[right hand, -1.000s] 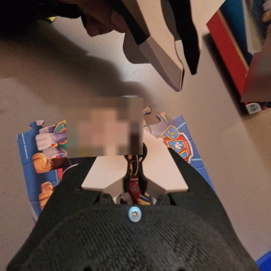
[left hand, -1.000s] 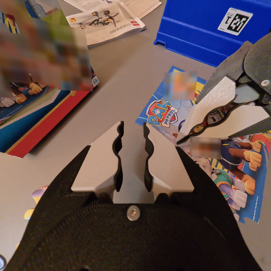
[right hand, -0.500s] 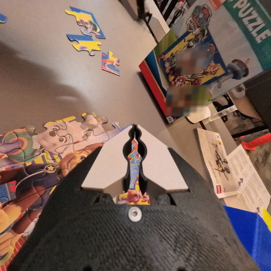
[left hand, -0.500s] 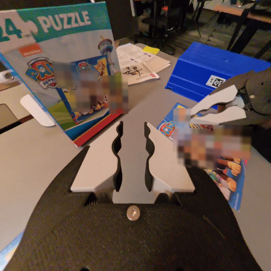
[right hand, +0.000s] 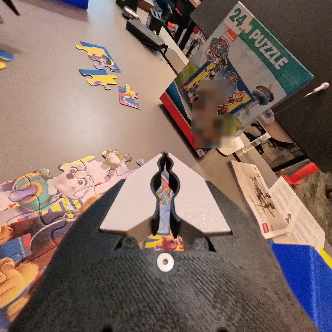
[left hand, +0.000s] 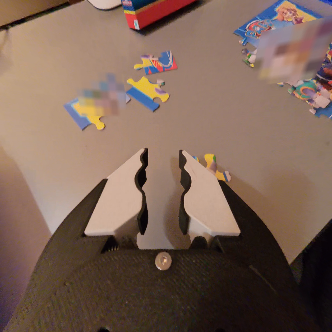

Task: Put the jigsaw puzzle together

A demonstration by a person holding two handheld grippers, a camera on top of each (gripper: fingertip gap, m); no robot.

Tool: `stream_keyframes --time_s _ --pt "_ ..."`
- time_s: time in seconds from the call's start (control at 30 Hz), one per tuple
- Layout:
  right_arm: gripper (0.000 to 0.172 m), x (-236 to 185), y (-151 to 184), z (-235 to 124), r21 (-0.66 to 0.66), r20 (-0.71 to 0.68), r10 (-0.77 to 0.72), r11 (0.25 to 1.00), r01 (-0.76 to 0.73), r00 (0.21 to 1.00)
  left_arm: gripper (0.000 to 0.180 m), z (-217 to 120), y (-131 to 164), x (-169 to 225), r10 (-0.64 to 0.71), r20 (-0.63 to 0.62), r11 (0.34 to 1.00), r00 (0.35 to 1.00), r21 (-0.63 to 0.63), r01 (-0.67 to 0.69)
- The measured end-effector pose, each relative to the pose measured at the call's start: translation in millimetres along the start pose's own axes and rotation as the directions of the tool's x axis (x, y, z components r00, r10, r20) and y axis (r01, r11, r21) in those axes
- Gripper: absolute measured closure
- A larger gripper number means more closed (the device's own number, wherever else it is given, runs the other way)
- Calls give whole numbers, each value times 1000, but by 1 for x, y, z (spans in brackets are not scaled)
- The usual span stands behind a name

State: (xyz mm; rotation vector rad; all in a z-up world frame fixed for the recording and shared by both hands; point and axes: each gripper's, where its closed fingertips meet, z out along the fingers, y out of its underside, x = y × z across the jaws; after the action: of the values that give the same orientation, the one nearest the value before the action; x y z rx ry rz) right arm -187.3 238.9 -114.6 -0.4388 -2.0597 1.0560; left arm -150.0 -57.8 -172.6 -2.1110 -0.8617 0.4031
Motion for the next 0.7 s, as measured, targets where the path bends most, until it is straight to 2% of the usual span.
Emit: stream_keyframes --time_s 0.07,0.2,0.27,0.3,0.4,0.47,0.57,0.7 --pt "172 0 -2 -6 38 -35 50 998 -48 998 148 -6 9 7 -30 -18 999 999 36 30" --pt "172 1 -15 -31 184 -127 188 969 -163 974 146 -18 8 32 -124 -141 974 982 172 147" --pt "172 -1 -21 -45 261 -150 257 942 -213 955 140 -25 8 46 -129 -207 968 970 188 169" --pt "172 -3 -23 -51 293 -156 285 928 -231 946 138 -26 9 48 -120 -195 970 973 188 157" --pt "172 -9 -28 -61 343 -156 321 904 -254 934 128 -19 19 47 -68 -102 989 992 122 81" --pt "172 -10 -26 -59 331 -155 322 908 -258 934 124 -14 23 46 -42 -60 995 997 84 47" --pt "172 -12 -20 -53 289 -145 318 919 -267 937 122 -9 29 45 -52 -54 998 997 36 54" --pt "172 -15 -22 -54 298 -130 317 916 -269 939 119 -2 35 44 -99 -79 995 992 -23 97"
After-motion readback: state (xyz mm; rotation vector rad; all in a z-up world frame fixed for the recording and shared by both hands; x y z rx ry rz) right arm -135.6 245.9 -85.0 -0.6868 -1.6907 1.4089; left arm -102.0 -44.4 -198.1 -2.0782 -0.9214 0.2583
